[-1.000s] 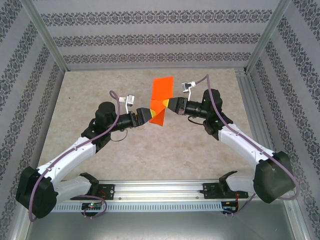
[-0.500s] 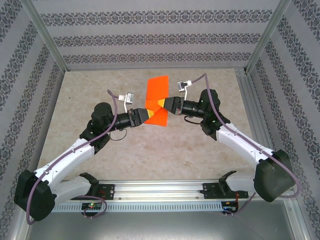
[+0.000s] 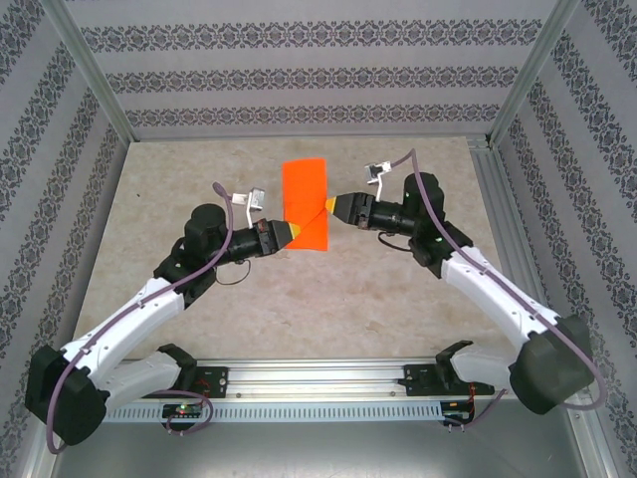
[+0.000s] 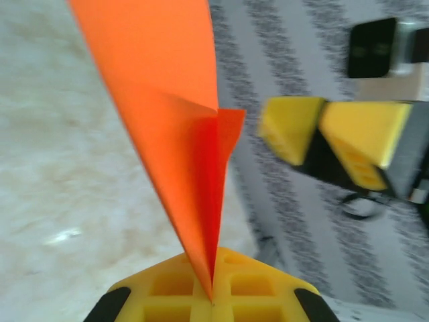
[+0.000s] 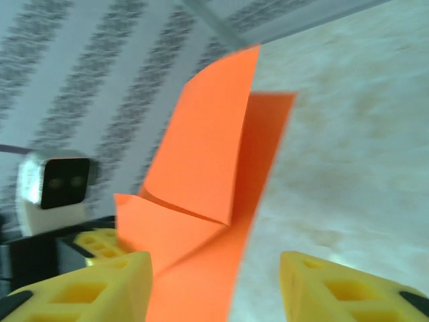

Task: Fold a paper plane with a square sheet of paper (fold left side to right side)
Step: Turn over the paper at the center of the table.

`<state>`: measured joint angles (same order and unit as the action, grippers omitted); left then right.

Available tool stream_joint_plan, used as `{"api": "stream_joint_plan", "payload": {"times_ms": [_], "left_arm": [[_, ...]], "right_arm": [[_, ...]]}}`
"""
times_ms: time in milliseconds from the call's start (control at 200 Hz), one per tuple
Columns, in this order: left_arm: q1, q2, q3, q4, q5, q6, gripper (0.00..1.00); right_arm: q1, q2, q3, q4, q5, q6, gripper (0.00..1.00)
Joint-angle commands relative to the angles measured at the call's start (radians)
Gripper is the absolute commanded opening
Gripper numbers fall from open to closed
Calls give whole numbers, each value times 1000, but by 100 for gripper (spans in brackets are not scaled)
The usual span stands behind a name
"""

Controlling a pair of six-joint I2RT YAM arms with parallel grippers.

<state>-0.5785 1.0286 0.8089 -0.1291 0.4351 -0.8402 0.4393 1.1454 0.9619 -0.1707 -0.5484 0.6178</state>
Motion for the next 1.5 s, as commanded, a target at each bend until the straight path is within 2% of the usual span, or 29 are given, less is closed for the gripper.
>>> {"api": "stream_joint_plan", "payload": {"times_ms": [0,115,210,345,495,570,644,774,874,924,1029,1139,1194,1319,1419,1494], "left_arm": [[-63,-4,91,-392,-336,181,0],[-168,67,187,-616,-621,223,0],[-257,188,296,-792,-829,213,0],[-366,447,488,-1048,-1029,150,0],[-449,781,738,-1311,-1130,32,0],[-470,928,845,-1390,-1119,3,0],[-478,1050,928,-1424,-1060,6,0],[-493,1224,1057,-1501,-1015,15,0],[-502,1300,1138,-1538,-1004,27,7],[-504,1309,1154,-1511,-973,54,16],[-504,1262,1132,-1395,-866,121,33],[-499,1157,1065,-1252,-758,172,46],[-490,1089,1019,-1175,-694,196,48],[-444,905,870,-998,-575,221,54],[-369,757,726,-882,-511,217,58],[-281,660,599,-788,-444,215,61]], "right_arm": [[-40,-68,26,-354,238,-232,59],[-122,-150,-39,-402,341,-233,73],[-183,-225,-107,-398,409,-222,98],[-259,-320,-194,-369,435,-187,98],[-317,-365,-247,-365,425,-160,98],[-342,-360,-249,-392,419,-158,98],[-358,-351,-244,-424,430,-161,98],[-374,-346,-242,-454,444,-167,98],[-380,-342,-252,-455,438,-163,98],[-382,-331,-257,-454,428,-160,98],[-384,-296,-263,-451,402,-155,98],[-386,-263,-271,-436,368,-153,98],[-386,-250,-282,-415,337,-138,98],[-367,-189,-331,-284,181,-74,98],[-266,-112,-338,-196,153,-34,97],[-183,-49,-328,-128,147,-8,95]]}}
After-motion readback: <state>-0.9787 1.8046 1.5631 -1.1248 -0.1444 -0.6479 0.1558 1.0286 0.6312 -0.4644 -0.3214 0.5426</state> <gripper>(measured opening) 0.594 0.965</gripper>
